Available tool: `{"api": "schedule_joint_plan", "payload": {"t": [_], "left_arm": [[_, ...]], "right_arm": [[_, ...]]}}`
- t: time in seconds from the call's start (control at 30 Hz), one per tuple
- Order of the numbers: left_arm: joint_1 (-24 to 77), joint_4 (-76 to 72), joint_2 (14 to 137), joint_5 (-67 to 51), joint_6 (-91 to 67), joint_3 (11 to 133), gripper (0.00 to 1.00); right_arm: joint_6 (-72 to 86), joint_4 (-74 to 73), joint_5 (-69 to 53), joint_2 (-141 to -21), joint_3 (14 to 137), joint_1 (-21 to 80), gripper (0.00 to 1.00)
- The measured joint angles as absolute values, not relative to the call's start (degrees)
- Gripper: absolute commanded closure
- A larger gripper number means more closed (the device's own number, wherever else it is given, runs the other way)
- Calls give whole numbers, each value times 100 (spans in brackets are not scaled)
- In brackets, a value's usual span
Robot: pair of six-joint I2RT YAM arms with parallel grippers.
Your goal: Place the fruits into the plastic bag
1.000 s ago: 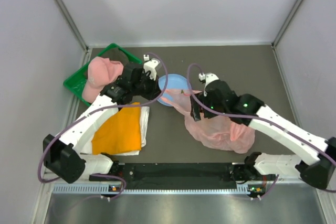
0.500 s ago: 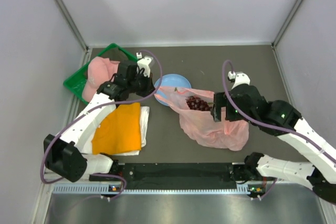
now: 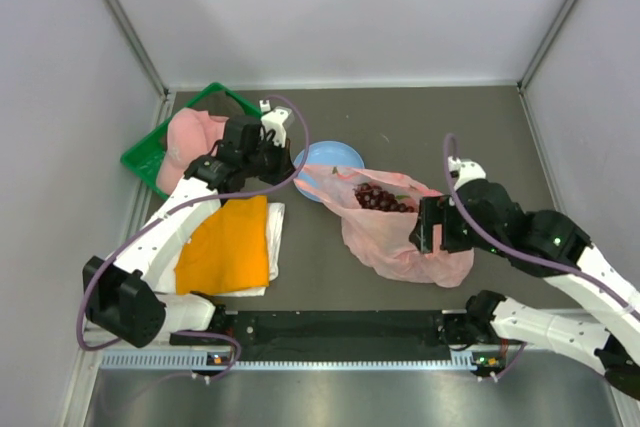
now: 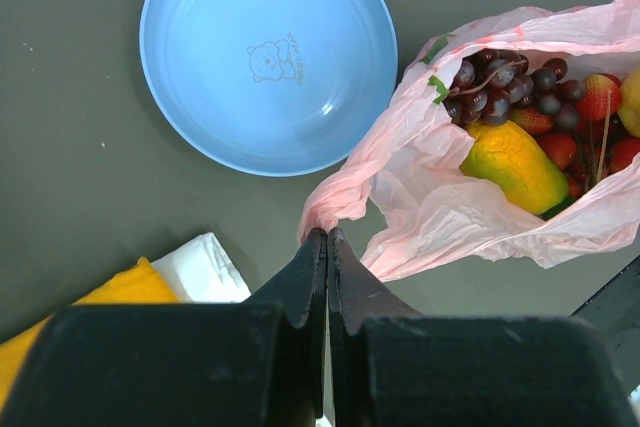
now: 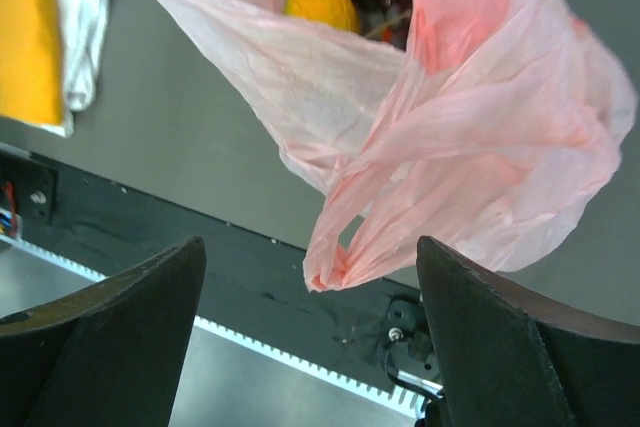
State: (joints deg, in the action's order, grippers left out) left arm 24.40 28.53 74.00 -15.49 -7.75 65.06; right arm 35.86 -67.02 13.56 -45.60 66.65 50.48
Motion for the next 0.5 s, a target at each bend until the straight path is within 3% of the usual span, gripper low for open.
{"api": "schedule_joint_plan", "payload": {"t": [0.2,0.5], "left_arm": [[2440,2851,7400,-1562,-775,6506,100],[2440,2851,7400,-1592,-773,6504,100]], "right_arm": [[3715,-6451,1275,-4818,6119,5048,20],[3712,-5854,1483,-4908,5990,5048,17]]}}
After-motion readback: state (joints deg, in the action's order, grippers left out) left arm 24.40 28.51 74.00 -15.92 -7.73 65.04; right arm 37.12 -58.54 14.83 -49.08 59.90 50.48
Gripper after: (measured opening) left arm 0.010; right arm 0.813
